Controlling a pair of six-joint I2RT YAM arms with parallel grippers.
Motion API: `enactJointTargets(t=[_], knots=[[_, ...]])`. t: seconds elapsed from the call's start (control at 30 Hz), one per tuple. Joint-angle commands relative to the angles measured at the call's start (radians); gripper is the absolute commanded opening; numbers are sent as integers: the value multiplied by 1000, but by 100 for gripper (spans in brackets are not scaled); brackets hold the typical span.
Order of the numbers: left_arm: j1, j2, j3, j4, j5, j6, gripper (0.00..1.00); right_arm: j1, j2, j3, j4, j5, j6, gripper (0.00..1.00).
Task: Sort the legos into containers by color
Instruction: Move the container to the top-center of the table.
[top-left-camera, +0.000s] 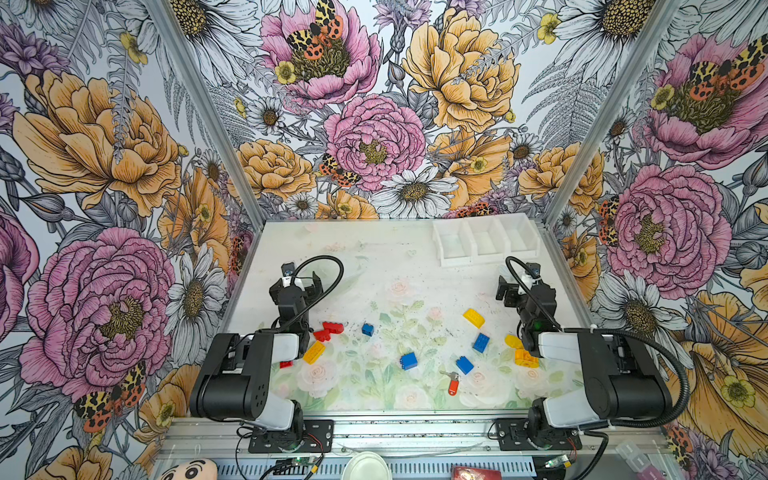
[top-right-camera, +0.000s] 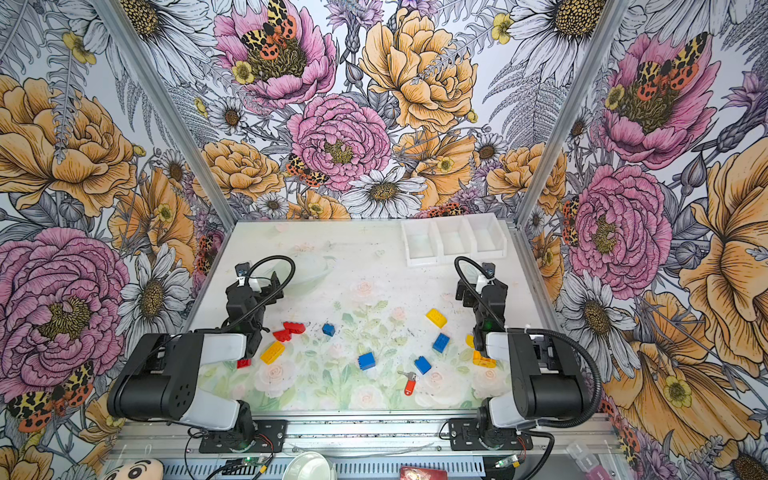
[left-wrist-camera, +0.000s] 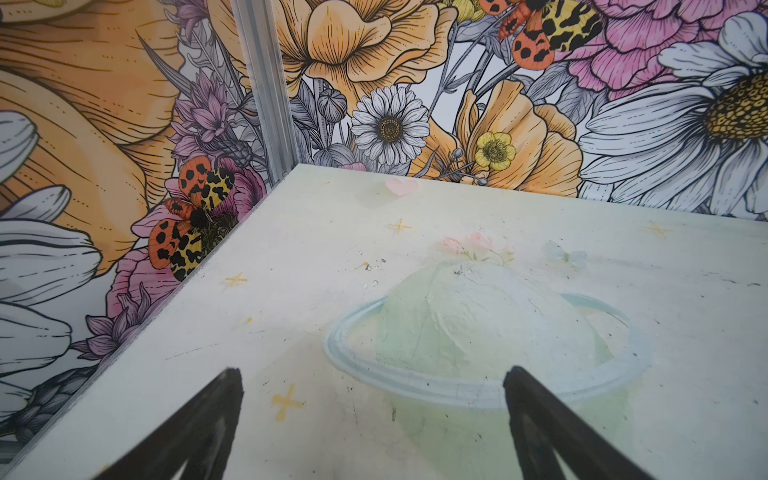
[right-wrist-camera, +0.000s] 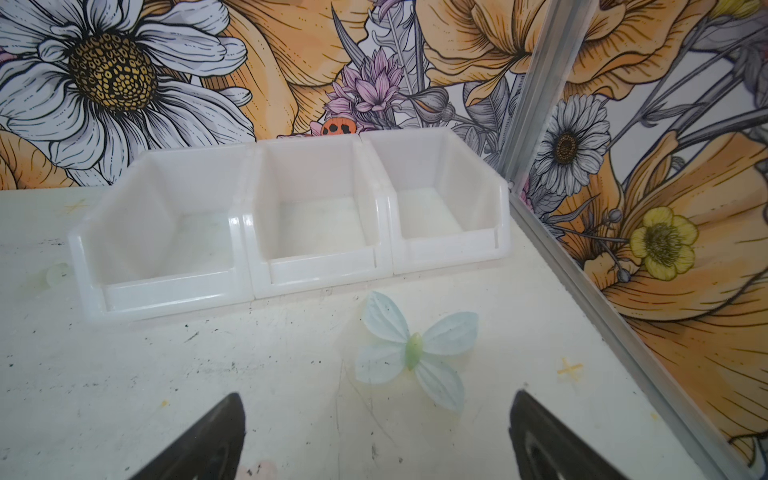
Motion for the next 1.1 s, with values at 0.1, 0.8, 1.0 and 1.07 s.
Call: enactJointTargets(t=[0.1,0.8,1.0,1.07], knots=[[-14,-108,126,-313,-14,-43,99,15,-68,187,-379,53,79,100],[-71,-87,370,-690,124,-242,99,98,512,1106,-1112,-116,45,97],[-78,-80,373,-690,134,-254,99,116,649,1295,-1217,-115,34,89],[-80,-78,371,-690,134,-257,99,121,687,1340,-1240,-115,33,86]])
